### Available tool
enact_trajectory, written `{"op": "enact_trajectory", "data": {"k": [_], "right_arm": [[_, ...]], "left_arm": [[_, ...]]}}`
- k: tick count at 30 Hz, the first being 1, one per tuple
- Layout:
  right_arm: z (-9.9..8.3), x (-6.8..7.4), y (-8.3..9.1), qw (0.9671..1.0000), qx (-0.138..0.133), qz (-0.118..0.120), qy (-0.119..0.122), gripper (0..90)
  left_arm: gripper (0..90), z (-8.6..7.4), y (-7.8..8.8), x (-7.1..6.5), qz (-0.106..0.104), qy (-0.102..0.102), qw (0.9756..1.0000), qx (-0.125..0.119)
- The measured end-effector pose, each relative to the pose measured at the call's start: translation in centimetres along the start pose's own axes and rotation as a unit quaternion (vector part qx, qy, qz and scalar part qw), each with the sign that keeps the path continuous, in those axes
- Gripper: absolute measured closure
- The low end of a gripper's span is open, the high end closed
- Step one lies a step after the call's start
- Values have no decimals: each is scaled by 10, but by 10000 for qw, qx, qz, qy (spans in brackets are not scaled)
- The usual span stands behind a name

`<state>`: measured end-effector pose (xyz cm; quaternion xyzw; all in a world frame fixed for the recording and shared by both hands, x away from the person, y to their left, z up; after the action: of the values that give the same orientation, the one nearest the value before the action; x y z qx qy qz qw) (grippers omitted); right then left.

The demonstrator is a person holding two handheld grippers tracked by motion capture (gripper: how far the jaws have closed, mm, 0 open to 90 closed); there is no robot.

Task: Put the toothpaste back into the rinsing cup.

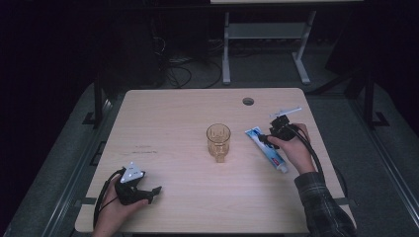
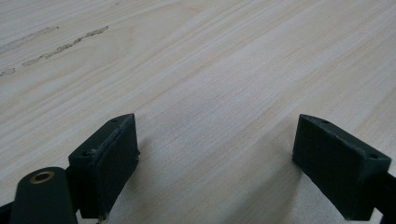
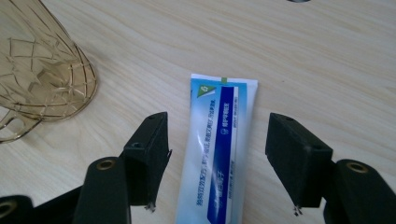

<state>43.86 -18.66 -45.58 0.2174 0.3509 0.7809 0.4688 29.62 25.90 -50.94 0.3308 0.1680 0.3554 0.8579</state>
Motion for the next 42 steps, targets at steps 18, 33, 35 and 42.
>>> {"op": "enact_trajectory", "data": {"k": [18, 33, 35, 42], "right_arm": [[10, 2, -43, 9968, 724, -186, 287, 370], [2, 3, -57, 9934, 1073, -196, 364, 388], [2, 3, -57, 9931, 1084, -204, 399, 387], [1, 2, -58, 9938, 1048, -180, 317, 384]], "left_arm": [[132, 0, 0, 0, -1, 1, 10000, 1], [132, 0, 0, 0, -1, 1, 10000, 1], [132, 0, 0, 0, 0, 0, 10000, 1], [132, 0, 0, 0, 0, -1, 10000, 1]]}}
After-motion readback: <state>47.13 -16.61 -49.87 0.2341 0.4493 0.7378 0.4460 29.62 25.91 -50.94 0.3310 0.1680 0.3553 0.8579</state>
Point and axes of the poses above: each handheld gripper's, and its own axes: y roughly backward along the jaws, z roughly out of its top, x roughly to its left, the point moved 5 cm from there along -y, roughly forward along the jaws, and after that the axes turned 5 degrees about -z, right-handed, at the moved point
